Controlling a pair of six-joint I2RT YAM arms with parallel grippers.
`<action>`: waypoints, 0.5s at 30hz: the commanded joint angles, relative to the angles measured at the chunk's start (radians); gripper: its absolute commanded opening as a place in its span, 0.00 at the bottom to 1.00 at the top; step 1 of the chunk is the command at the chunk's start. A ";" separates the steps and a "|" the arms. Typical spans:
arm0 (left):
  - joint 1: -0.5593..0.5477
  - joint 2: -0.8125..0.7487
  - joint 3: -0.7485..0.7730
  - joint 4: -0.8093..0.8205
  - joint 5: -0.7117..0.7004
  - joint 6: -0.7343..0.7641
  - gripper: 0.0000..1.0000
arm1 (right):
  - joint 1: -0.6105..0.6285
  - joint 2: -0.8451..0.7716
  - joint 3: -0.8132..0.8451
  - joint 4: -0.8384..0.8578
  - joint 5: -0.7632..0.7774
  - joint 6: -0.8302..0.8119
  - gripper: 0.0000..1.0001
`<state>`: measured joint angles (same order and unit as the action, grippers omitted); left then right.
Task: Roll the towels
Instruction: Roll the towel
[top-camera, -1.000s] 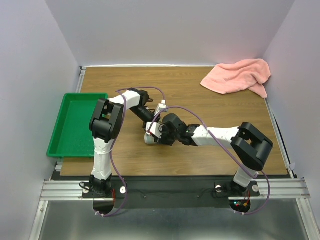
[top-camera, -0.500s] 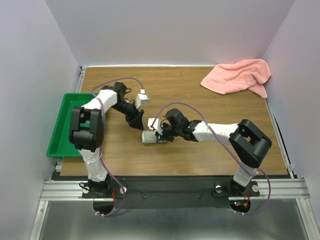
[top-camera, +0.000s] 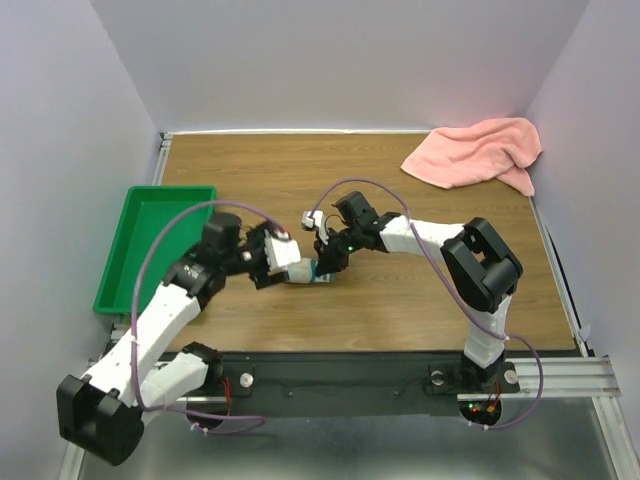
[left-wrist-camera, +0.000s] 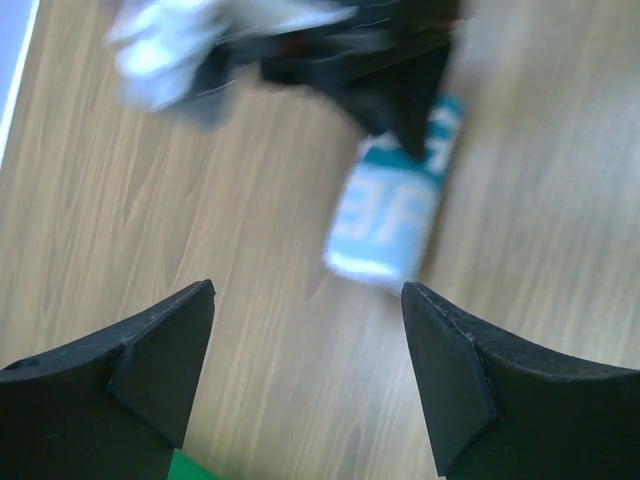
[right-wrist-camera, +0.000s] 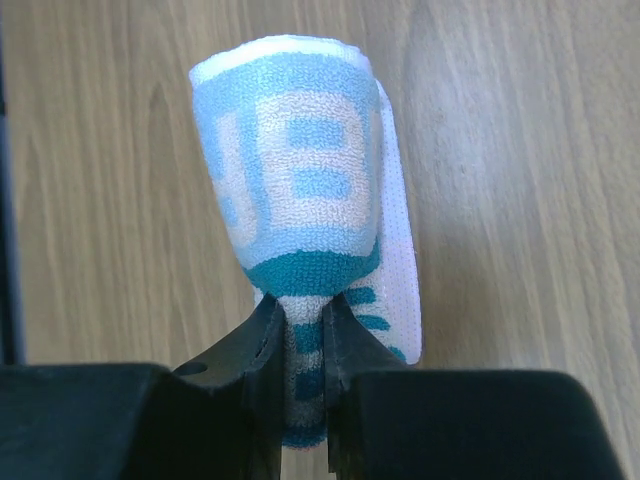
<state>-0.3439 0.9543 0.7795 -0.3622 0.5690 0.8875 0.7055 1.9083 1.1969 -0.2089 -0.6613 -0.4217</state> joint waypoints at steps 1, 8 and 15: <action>-0.215 -0.061 -0.138 0.161 -0.233 0.054 0.87 | -0.006 0.110 0.012 -0.219 -0.090 0.050 0.01; -0.420 0.026 -0.209 0.290 -0.374 0.093 0.87 | -0.041 0.196 0.095 -0.285 -0.176 0.067 0.01; -0.486 0.181 -0.224 0.400 -0.446 0.102 0.86 | -0.047 0.250 0.135 -0.336 -0.251 0.054 0.01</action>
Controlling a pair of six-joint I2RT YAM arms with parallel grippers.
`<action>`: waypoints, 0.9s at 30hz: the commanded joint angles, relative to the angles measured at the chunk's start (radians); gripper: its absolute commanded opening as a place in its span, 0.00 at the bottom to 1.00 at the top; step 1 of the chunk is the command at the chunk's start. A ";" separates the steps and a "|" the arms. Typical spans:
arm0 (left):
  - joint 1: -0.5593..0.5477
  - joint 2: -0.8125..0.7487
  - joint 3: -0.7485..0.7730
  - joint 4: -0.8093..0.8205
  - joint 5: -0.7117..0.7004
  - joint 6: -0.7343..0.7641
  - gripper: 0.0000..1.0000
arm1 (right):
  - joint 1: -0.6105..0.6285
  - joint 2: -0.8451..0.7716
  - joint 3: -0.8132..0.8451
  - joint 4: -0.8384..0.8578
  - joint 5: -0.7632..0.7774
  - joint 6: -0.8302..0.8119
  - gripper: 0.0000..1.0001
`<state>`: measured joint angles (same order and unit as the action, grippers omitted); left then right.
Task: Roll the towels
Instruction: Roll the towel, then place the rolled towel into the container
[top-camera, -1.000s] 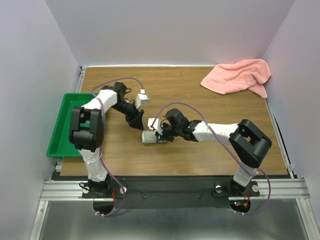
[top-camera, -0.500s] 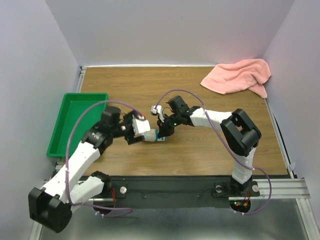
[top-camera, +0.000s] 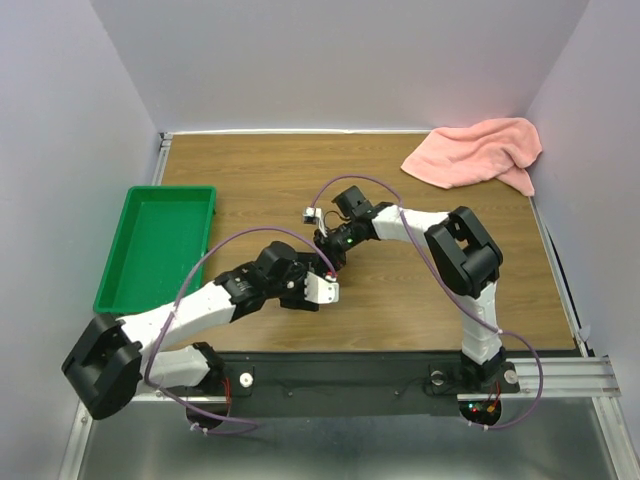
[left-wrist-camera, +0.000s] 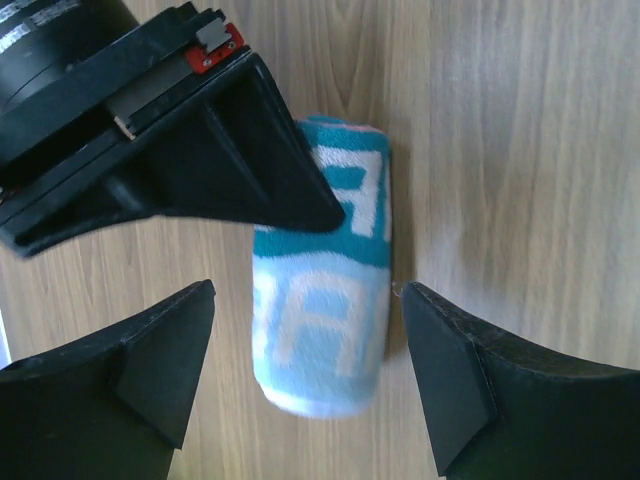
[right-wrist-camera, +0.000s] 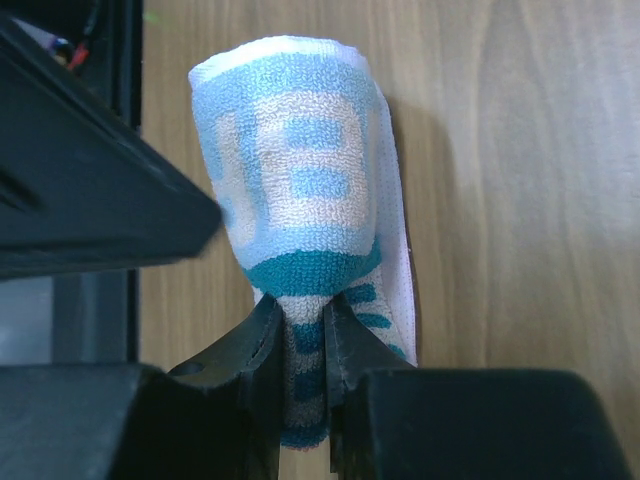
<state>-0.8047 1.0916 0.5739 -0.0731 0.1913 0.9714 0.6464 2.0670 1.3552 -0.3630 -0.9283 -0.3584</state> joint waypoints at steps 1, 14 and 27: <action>-0.030 0.068 -0.020 0.131 -0.073 0.023 0.86 | 0.010 0.096 -0.016 -0.191 -0.001 -0.014 0.01; -0.047 0.191 -0.042 0.099 -0.032 0.052 0.83 | 0.002 0.231 0.073 -0.251 -0.099 -0.017 0.01; -0.045 0.202 -0.005 -0.023 -0.029 -0.011 0.24 | -0.042 0.190 0.090 -0.301 -0.086 -0.028 0.49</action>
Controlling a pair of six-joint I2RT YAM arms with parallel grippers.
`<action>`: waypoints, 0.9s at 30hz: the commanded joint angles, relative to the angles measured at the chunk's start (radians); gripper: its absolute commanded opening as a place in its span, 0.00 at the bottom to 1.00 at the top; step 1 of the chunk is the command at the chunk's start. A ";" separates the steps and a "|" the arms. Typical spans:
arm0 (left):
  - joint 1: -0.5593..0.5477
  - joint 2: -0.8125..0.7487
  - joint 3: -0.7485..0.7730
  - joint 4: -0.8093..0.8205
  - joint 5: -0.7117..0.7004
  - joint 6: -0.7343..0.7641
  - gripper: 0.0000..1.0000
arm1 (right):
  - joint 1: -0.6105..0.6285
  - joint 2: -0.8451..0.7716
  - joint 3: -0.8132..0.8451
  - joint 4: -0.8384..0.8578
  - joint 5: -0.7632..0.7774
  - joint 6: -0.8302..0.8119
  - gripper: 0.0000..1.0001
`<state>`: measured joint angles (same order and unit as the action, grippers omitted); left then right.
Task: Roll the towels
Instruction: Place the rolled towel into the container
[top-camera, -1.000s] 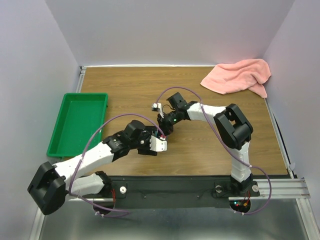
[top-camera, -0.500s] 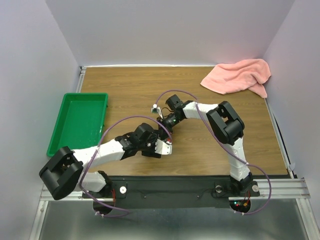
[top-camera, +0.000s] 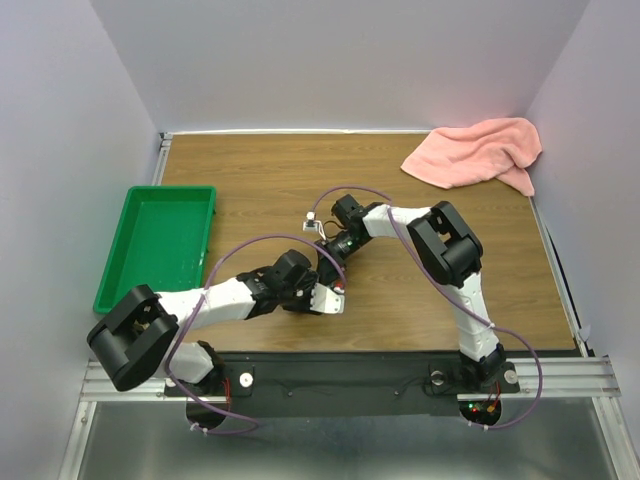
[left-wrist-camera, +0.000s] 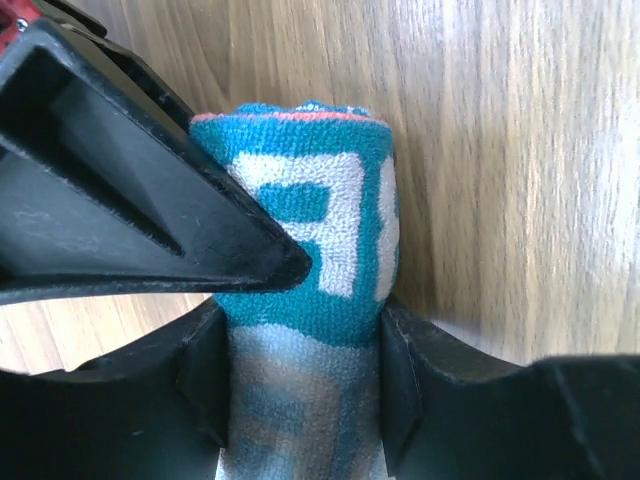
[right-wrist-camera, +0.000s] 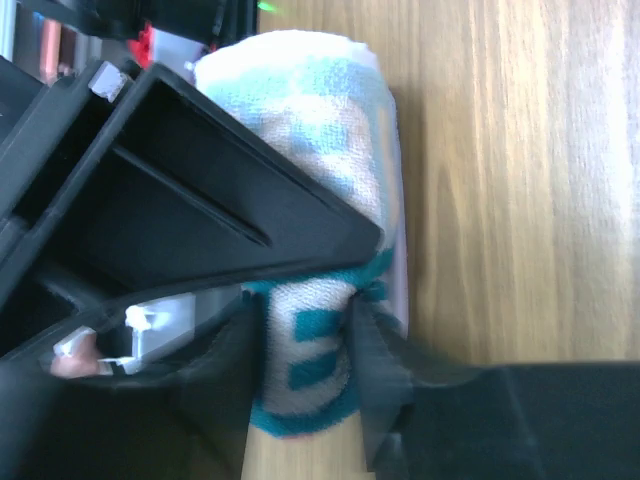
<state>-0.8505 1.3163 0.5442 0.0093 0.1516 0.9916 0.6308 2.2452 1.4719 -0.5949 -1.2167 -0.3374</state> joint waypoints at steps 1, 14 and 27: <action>0.001 -0.028 0.028 -0.141 0.016 -0.045 0.19 | -0.040 -0.001 -0.025 -0.072 0.209 -0.046 0.55; 0.178 -0.129 0.157 -0.301 0.061 -0.269 0.00 | -0.324 -0.248 -0.022 -0.150 0.329 -0.008 1.00; 1.004 -0.025 0.601 -0.457 0.236 -0.383 0.00 | -0.356 -0.357 -0.087 -0.171 0.299 0.003 1.00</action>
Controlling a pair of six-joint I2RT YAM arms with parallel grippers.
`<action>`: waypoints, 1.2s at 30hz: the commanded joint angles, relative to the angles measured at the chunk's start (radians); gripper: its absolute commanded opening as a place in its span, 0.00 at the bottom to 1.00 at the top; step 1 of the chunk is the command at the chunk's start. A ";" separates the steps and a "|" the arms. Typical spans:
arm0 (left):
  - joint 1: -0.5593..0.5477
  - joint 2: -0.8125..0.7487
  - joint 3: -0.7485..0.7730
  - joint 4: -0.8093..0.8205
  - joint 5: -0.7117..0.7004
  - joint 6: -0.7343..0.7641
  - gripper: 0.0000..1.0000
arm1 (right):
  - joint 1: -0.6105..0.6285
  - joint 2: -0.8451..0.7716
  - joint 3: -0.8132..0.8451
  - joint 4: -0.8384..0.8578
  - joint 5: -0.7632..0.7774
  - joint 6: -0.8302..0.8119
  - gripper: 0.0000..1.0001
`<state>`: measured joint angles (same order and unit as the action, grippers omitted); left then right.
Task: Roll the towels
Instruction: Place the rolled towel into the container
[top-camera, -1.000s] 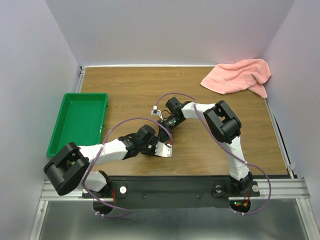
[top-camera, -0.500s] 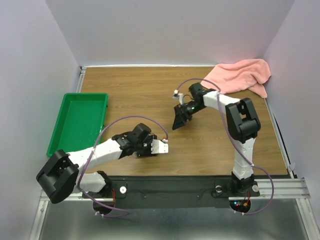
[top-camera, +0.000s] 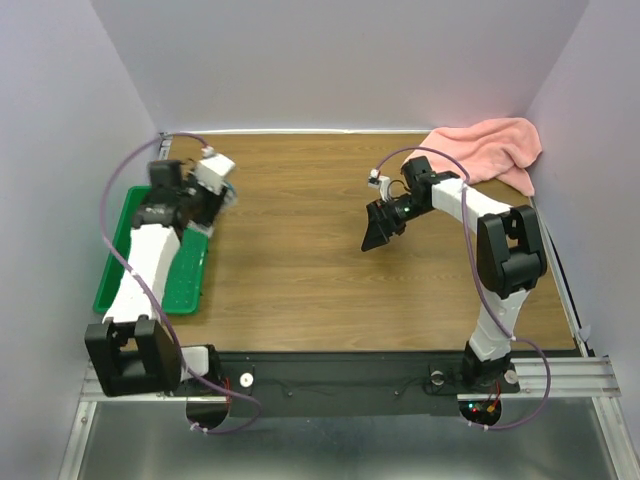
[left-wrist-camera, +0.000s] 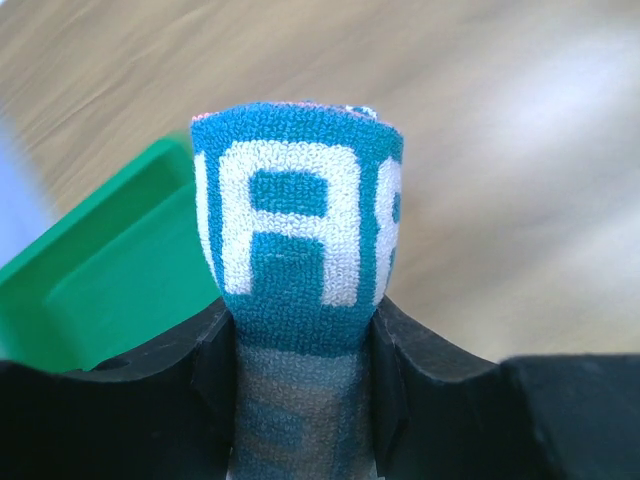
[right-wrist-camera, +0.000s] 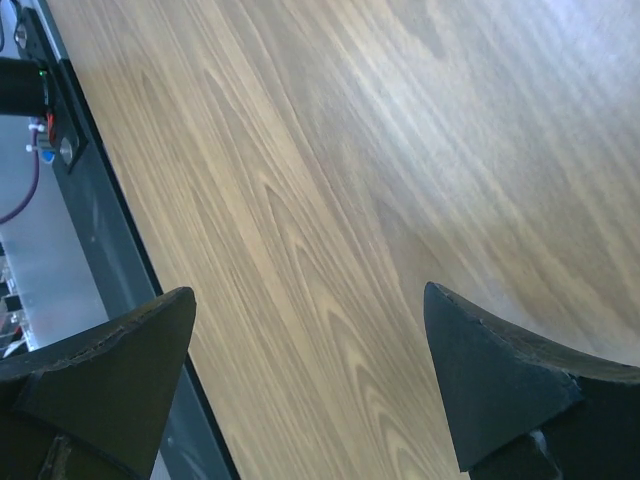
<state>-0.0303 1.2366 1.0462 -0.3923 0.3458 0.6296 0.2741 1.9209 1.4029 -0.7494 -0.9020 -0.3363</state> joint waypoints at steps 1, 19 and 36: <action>0.232 0.092 0.113 -0.036 0.044 -0.019 0.00 | 0.002 -0.034 -0.021 -0.018 -0.015 0.000 1.00; 0.406 0.489 0.198 0.105 0.015 -0.149 0.00 | 0.000 -0.037 -0.074 -0.007 -0.009 -0.009 1.00; 0.345 0.613 0.173 0.259 0.084 -0.324 0.00 | 0.000 -0.030 -0.110 0.001 -0.015 -0.009 1.00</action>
<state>0.3096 1.8530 1.2079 -0.1715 0.3866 0.3481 0.2745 1.9209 1.2934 -0.7540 -0.9112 -0.3367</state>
